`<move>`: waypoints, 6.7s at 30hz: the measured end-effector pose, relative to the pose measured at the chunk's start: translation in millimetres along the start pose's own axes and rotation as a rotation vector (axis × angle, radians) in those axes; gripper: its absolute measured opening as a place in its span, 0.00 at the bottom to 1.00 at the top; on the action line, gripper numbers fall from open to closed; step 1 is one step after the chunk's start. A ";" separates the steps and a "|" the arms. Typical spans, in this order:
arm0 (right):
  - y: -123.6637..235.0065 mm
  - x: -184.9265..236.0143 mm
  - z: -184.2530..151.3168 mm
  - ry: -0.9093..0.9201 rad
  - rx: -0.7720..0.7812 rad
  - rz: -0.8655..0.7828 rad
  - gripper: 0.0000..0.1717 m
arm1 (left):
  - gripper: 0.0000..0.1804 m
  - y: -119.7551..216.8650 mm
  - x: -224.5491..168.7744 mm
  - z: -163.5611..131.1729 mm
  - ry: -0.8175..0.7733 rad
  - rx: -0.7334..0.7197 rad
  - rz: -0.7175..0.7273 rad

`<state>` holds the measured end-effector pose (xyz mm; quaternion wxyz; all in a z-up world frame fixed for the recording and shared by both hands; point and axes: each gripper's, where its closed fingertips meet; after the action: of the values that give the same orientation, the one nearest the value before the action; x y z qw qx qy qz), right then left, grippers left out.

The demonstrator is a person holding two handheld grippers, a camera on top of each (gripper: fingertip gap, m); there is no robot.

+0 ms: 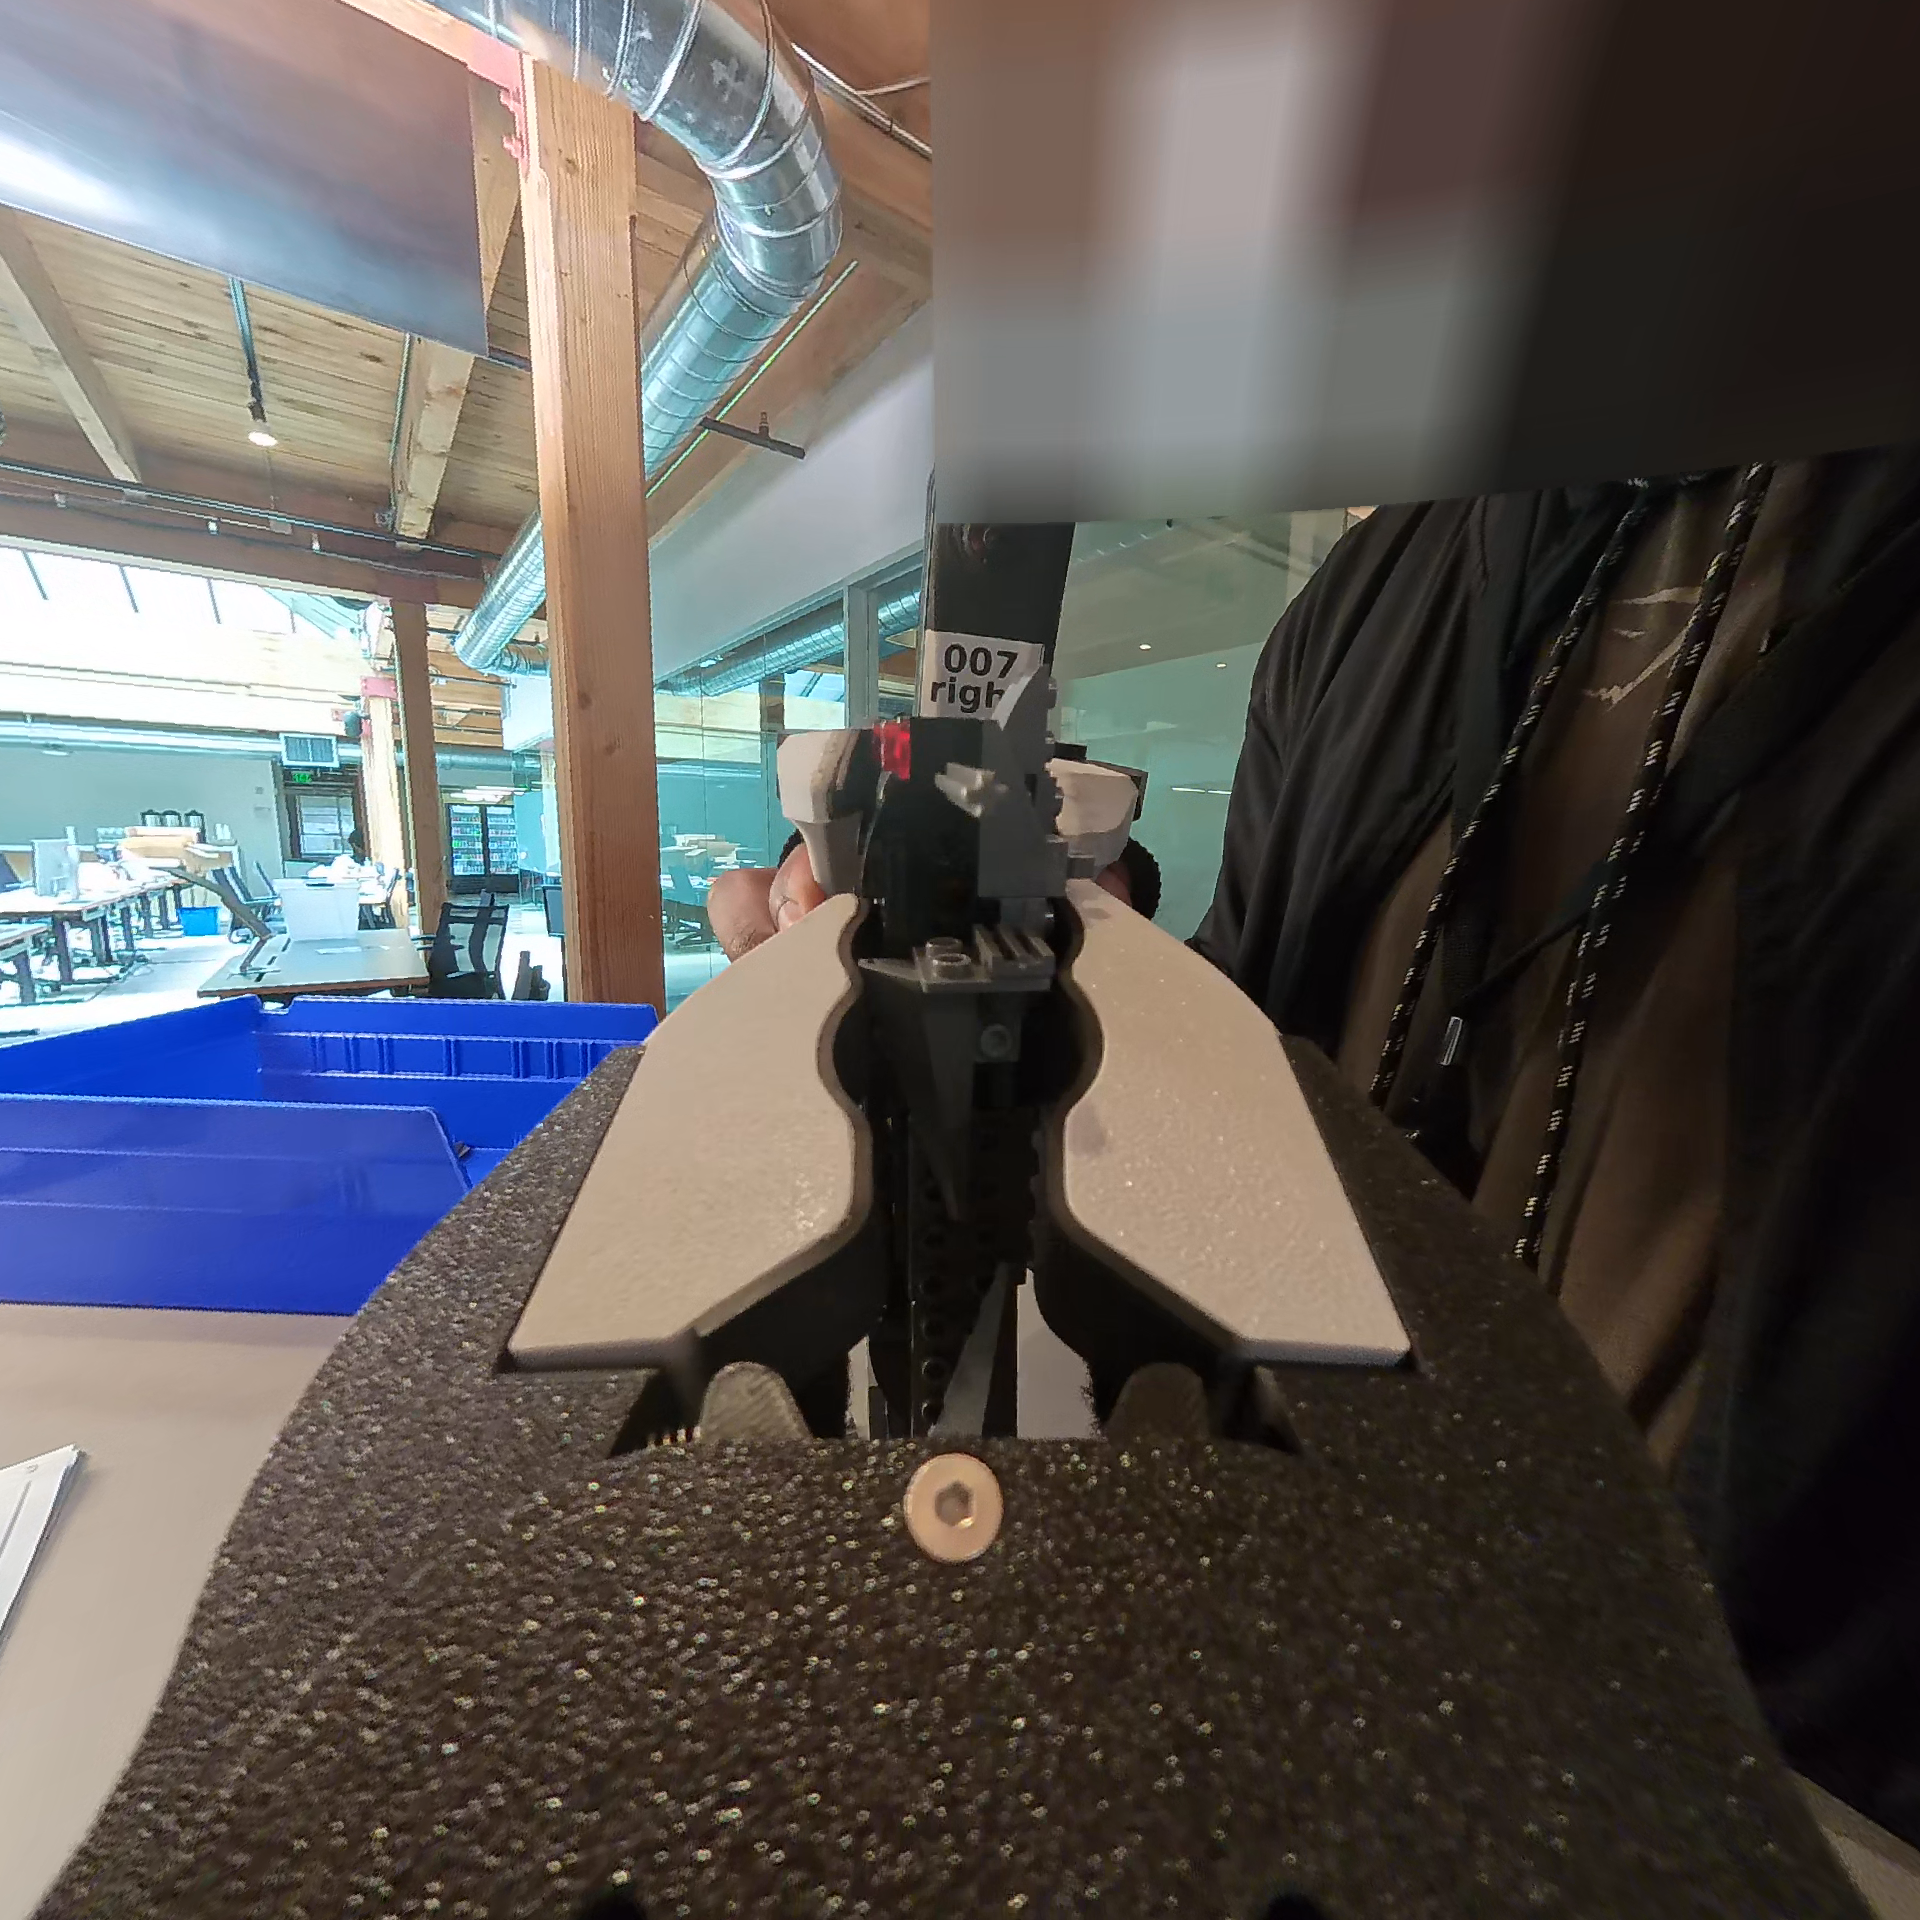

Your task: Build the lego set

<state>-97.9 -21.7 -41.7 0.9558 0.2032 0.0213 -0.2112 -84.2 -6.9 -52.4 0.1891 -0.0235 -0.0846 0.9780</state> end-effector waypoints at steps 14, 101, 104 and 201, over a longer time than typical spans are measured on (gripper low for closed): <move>4.2 -25.5 -9.1 -0.206 -0.031 0.076 0.21 | 0.18 -6.2 23.0 -3.1 0.221 0.037 0.055; -23.6 4.6 -67.3 0.250 0.481 -0.169 0.15 | 0.17 48.5 49.4 -22.7 0.576 -0.444 0.910; -25.1 4.1 -72.0 0.281 0.505 -0.195 0.17 | 0.17 48.6 47.3 -20.4 0.569 -0.476 0.891; 50.1 28.9 -32.9 -0.082 -0.010 0.222 0.12 | 0.50 -24.8 -1.1 8.9 0.270 0.005 0.540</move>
<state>-49.4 21.4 -56.6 0.9744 0.1907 -0.0395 -0.1122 -74.8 14.0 -39.3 -0.0683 -0.1744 -0.0469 0.9812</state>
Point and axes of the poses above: each gripper's, where its closed fingertips meet, y back along the fingers, z out of its top, x = y × z across the jaws, and after that the axes turned 15 degrees about x, right-handed
